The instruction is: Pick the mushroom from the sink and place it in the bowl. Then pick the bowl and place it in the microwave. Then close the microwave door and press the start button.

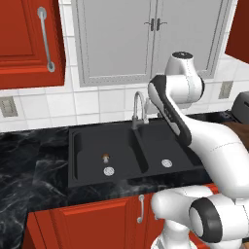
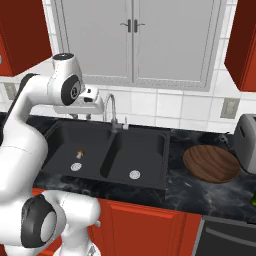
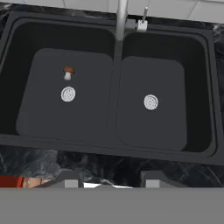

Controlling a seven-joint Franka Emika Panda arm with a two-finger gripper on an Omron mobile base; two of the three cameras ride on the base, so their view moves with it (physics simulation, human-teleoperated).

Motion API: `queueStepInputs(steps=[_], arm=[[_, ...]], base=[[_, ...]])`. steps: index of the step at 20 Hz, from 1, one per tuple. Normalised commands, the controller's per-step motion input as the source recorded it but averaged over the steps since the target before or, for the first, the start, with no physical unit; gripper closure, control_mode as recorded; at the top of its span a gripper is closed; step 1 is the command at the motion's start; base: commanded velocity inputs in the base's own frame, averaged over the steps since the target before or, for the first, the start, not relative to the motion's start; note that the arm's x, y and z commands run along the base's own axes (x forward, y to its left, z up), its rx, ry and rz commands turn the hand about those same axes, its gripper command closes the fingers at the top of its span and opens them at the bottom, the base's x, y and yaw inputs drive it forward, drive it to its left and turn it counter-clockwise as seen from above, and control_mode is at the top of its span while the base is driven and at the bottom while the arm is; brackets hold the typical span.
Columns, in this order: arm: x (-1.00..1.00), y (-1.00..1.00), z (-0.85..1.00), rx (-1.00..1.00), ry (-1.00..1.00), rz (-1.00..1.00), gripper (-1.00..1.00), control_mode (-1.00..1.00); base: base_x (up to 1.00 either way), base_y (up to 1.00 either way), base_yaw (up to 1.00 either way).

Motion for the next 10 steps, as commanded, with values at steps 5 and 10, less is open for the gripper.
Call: queueStepInputs(steps=[5, 10], arm=[[-0.3, 0.0, -0.12, -0.05, 0.0, 0.0, -1.0, -1.0], [-0.51, 0.36, -0.56, 0.0, 0.2, 0.0, -1.0, -1.0]], base=[[0.0, 0.0, 0.0], [0.0, 0.0, 0.0]])
